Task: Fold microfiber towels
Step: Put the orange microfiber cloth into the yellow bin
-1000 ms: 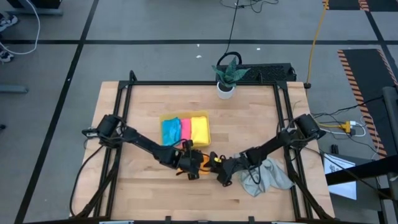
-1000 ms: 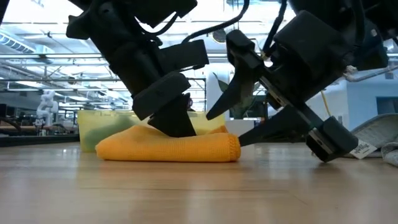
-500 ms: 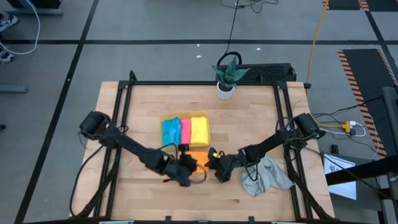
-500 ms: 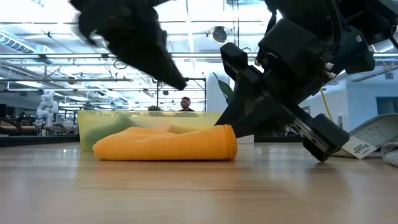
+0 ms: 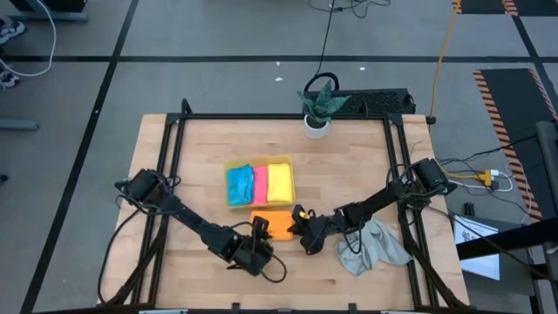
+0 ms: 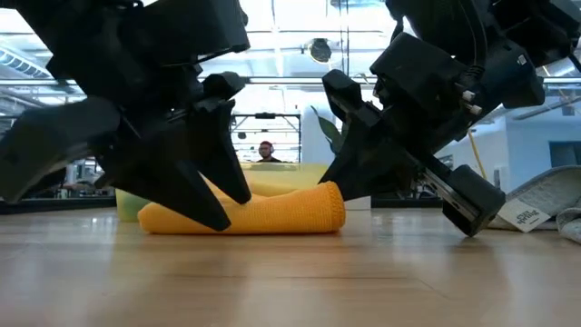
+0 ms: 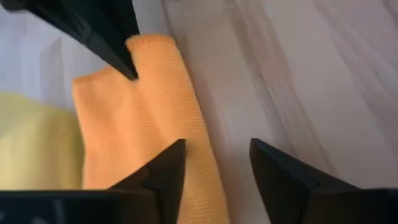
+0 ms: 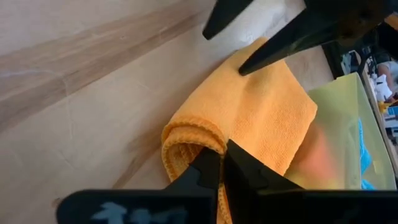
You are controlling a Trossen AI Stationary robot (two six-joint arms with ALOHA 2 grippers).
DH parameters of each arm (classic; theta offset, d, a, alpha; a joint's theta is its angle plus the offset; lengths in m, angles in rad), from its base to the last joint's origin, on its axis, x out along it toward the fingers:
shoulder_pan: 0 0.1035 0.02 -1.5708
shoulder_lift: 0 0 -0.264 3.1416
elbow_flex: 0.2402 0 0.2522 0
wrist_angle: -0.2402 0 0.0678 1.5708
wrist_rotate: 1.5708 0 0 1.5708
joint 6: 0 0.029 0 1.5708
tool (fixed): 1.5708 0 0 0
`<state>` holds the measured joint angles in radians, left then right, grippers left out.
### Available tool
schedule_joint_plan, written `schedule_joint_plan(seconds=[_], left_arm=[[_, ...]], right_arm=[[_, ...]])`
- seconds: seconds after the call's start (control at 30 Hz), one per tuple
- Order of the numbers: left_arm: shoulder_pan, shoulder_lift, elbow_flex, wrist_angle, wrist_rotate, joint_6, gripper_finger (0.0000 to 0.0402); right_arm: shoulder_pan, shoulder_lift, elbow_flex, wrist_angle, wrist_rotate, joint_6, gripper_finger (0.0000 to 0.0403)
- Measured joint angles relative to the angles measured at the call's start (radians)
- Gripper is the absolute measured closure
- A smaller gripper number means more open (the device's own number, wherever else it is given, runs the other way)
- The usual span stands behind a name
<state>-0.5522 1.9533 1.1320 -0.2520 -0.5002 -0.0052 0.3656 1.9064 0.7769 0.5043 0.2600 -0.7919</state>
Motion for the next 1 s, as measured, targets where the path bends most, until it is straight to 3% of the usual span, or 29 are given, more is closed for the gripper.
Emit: schedule_joint_plan(seconds=[0.2,0.3,0.5,0.6,0.77,0.9,1.0], left_arm=[[-0.009,0.001,0.000,-0.018,-0.086,-0.050,0.0170],[-0.009,0.013,0.000,-0.051,-0.130,-0.066,0.0166],[-0.013,0.040,0.006,-0.143,-0.118,-0.190,0.0172],[-0.019,0.044,0.006,-0.165,-0.118,-0.249,0.0203],[-0.021,0.046,0.004,-0.169,-0.098,-0.257,0.0294],[-0.019,0.044,0.001,-0.146,-0.078,-0.257,0.0371],[-0.019,0.043,0.001,-0.129,-0.078,-0.259,0.0388]], right_arm=[[0.000,0.000,0.000,0.000,-0.001,0.029,0.0399],[0.002,0.000,0.000,0.000,-0.002,0.051,0.0399],[0.016,-0.007,0.000,-0.010,0.002,0.053,0.0399],[0.025,-0.034,-0.001,-0.034,0.002,0.079,0.0399],[0.042,-0.107,-0.006,-0.098,0.024,0.166,0.0388],[0.058,-0.180,-0.004,-0.171,0.026,0.208,0.0344],[0.071,-0.226,-0.005,-0.221,0.027,0.269,0.0300]])
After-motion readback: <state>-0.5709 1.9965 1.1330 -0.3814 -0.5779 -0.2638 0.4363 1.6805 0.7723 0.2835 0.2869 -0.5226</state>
